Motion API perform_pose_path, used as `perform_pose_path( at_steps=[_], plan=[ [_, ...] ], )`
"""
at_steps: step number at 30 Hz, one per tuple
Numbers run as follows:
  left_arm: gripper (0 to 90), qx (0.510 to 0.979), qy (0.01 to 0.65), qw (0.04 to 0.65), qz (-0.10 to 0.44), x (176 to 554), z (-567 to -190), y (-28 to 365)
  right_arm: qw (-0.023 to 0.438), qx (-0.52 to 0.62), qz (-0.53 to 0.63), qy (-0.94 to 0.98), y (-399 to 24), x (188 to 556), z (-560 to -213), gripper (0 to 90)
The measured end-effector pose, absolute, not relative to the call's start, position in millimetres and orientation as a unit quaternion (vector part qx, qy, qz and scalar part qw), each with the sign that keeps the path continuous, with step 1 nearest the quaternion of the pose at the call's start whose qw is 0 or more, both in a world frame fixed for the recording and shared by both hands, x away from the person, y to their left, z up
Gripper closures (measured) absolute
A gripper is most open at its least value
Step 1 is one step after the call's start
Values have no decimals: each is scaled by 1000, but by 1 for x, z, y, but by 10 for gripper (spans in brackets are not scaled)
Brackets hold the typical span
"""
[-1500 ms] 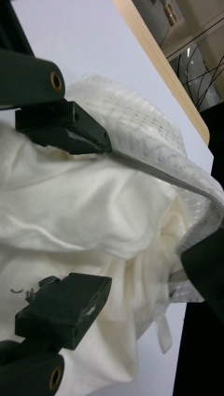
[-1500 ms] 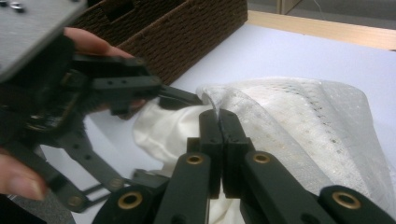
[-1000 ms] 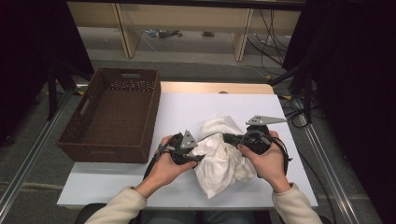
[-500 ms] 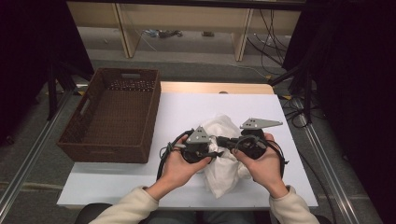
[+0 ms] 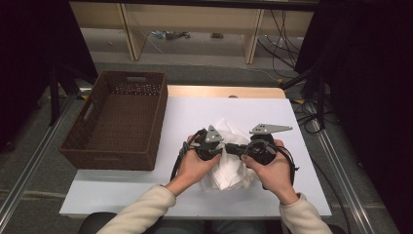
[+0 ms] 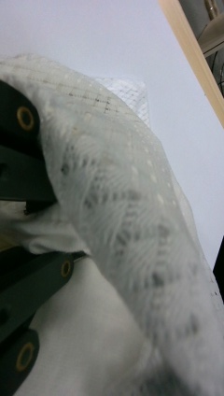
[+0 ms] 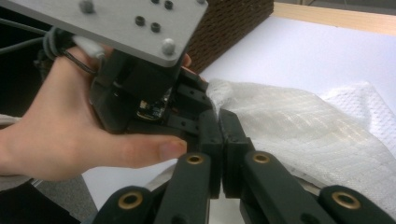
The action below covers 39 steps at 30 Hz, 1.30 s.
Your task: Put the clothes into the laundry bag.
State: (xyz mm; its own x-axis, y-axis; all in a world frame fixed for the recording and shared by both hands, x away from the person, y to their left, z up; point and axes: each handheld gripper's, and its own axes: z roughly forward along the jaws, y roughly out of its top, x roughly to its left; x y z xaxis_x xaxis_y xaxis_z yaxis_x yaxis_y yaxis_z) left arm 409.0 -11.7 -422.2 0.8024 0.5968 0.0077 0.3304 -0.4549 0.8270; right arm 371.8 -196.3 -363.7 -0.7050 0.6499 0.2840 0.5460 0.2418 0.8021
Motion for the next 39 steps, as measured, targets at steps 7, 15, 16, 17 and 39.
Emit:
perform_pose_path(
  at_steps=[7, 15, 16, 17, 39],
  plan=[
    [505, 838, 270, 457, 126, 393, -408, 1, 64, 383, 485, 784, -201, 373, -363, 900],
    [362, 842, 255, 457, 128, 362, -399, 16, 64, 386, 477, 787, -201, 374, -363, 900],
    [341, 847, 248, 453, 128, 359, -398, 17, 62, 384, 476, 789, -201, 374, -363, 900],
    [327, 848, 243, 452, 131, 355, -397, 18, 65, 388, 477, 786, -201, 374, -363, 900],
    [248, 857, 228, 441, 138, 336, -378, 16, 65, 388, 482, 783, -203, 376, -364, 900]
  ],
)
